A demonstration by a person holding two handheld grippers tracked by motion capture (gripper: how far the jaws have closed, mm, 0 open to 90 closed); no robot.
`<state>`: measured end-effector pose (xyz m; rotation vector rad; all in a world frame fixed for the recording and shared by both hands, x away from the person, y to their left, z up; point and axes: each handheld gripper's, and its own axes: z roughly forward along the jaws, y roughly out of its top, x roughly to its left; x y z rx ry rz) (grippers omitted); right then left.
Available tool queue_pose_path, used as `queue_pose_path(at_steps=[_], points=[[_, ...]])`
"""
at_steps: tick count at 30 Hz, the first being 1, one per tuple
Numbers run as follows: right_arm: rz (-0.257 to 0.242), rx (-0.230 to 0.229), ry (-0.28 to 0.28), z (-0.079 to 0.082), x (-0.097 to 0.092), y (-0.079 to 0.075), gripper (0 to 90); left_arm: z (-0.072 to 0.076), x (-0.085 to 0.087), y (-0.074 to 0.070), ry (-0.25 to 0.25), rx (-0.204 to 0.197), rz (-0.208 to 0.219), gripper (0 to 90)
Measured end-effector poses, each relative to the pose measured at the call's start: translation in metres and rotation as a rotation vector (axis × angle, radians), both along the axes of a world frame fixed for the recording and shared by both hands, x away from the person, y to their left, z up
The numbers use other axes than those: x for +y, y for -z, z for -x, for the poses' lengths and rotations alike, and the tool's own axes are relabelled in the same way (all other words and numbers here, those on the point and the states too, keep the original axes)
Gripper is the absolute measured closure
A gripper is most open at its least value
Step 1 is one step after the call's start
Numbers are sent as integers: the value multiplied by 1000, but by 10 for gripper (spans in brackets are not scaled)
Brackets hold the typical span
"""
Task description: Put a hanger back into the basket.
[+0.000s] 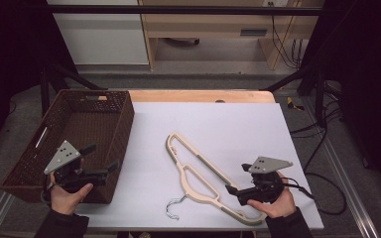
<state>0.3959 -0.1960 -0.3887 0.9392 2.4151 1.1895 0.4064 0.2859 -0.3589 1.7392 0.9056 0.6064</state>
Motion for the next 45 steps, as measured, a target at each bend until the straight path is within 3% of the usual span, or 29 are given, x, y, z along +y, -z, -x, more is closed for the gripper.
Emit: queue_pose_path(at_steps=[4, 8, 14, 21, 22, 30, 35, 45], points=[[36, 33, -40, 5, 8, 10, 233, 0, -2, 1, 2, 2, 2, 51], [51, 59, -57, 8, 12, 18, 255, 0, -4, 1, 10, 5, -7, 51], [89, 138, -79, 8, 19, 40, 322, 1, -9, 3, 23, 10, -16, 51], [129, 191, -112, 6, 28, 55, 403, 1, -12, 4, 31, 11, -23, 51], [152, 215, -121, 5, 31, 59, 448, 1, -13, 4, 34, 12, -27, 51], [215, 275, -141, 3, 34, 69, 610, 0, -19, 7, 42, 22, -37, 51], [206, 332, -125, 1, 31, 71, 693, -1, -22, 9, 52, 27, -48, 52], [211, 362, -122, 1, 31, 69, 781, -1, -28, 13, 66, 36, -61, 54]])
